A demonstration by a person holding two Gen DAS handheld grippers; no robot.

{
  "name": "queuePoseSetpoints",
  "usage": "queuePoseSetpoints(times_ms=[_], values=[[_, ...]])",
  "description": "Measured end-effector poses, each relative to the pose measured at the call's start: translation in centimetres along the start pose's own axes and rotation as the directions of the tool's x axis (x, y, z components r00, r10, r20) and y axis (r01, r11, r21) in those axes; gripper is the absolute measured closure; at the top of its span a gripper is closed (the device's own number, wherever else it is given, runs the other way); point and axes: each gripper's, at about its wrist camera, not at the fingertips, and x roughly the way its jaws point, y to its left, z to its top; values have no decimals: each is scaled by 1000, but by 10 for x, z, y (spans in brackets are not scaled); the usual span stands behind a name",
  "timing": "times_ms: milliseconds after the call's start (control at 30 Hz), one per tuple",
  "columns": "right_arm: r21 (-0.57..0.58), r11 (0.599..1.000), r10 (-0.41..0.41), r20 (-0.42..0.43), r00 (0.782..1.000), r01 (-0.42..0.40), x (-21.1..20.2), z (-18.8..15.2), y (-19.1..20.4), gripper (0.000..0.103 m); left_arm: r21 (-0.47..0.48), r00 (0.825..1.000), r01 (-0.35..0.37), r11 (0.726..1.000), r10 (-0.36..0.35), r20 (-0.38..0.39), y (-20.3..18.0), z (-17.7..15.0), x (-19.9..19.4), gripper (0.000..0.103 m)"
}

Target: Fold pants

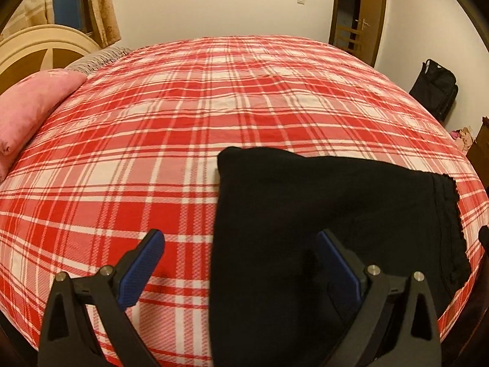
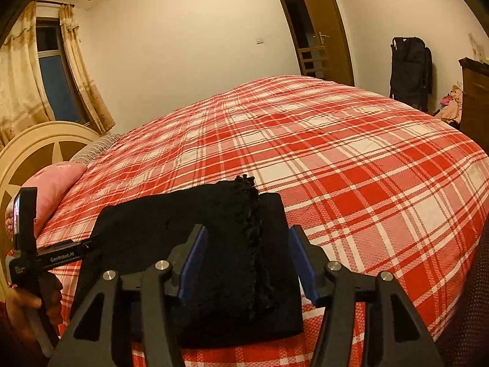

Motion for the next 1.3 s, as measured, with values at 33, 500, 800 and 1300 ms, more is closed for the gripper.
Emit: queuePoseSetpoints(times_ms=[33,500,800,1300], values=[[-2,1000,0,-1,1000,0,1,1,0,46,2,1000,1,1000,-1,-3,0,0,1,2],[13,1000,-27,-2,1000,27,5,6,-6,46,20,1000,3,1000,-3,-24,-10,0,9,2],[54,999,-7,-30,1000,9,15,11,-19,43,-26,993,114,993,-115,-29,-11,0,12,2],[134,989,80,-180,980,-56,62,-17,-21,22,-44,991,94,995,-98,-90,-17,-6,27,0]])
